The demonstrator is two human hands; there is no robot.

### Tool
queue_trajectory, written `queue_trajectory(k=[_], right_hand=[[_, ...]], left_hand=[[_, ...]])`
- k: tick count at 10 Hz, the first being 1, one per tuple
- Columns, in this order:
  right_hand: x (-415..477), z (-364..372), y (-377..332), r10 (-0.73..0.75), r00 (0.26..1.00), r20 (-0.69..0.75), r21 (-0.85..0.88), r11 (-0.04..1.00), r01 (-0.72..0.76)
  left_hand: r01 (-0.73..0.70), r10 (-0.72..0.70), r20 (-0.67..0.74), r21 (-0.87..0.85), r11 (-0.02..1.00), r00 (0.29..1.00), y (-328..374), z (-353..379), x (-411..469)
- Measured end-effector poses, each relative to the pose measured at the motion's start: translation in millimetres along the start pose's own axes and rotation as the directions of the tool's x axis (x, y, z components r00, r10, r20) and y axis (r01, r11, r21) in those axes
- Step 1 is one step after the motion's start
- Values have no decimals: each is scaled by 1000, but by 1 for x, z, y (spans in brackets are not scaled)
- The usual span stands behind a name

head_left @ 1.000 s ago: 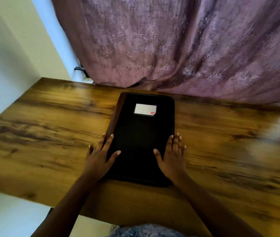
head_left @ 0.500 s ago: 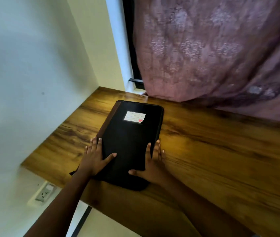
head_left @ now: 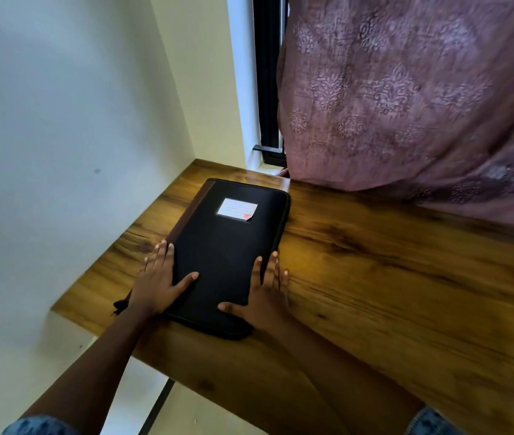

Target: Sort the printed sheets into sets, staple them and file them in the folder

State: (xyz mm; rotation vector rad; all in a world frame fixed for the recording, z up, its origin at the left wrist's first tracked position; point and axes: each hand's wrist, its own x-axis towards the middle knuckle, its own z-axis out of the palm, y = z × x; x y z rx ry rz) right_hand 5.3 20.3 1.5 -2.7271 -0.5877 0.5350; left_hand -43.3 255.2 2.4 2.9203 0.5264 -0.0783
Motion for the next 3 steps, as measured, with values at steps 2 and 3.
queue_trajectory(k=[2, 3], right_hand=[[-6, -15, 15, -3, 999, 43, 71, 998, 0], [-11, -25, 41, 12, 998, -60, 141, 990, -4]], left_hand=[[136, -137, 133, 17, 991, 982, 34, -11, 3], [27, -16, 149, -70, 997, 989, 86, -5, 1]])
